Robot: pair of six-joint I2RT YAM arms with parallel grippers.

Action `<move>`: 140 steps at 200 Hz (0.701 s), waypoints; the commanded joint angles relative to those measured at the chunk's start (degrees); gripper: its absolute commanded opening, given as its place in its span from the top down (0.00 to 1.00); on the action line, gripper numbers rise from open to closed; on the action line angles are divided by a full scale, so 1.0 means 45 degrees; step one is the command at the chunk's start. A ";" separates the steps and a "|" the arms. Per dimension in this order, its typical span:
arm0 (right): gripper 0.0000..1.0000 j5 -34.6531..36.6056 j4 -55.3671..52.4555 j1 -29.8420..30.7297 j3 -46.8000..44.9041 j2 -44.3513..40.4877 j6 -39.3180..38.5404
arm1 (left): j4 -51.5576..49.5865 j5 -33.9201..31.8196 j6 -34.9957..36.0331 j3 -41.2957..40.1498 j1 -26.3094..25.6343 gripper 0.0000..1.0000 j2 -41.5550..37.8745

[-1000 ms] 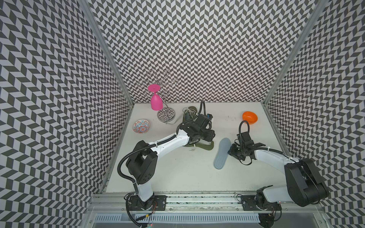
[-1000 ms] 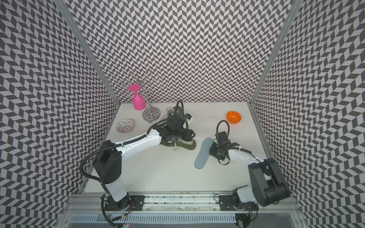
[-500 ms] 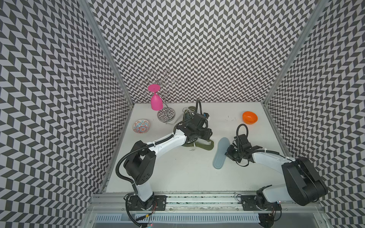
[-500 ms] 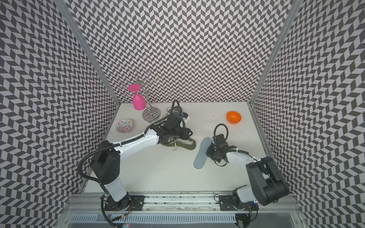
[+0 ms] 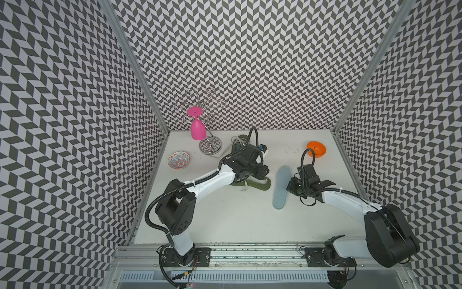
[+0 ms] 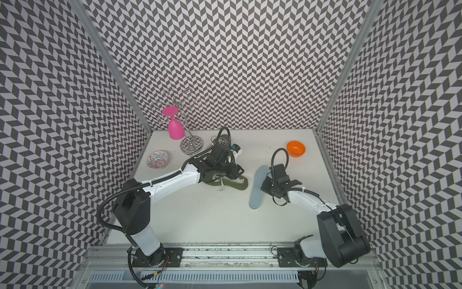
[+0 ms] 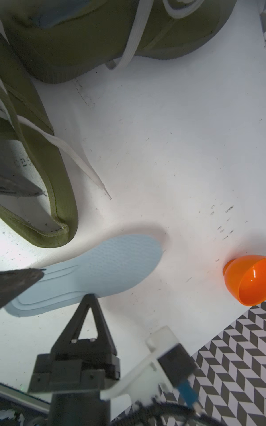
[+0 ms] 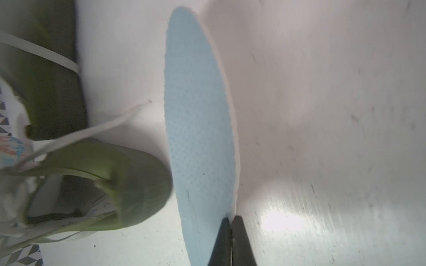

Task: Insert the insole into the shoe
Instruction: Pick up the insole from the center of the board.

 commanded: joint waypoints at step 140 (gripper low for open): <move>1.00 0.0100 0.0100 0.2761 0.1831 -0.1060 -0.6359 | -0.3235 0.5752 0.5683 0.3496 0.2903 0.29 0.2013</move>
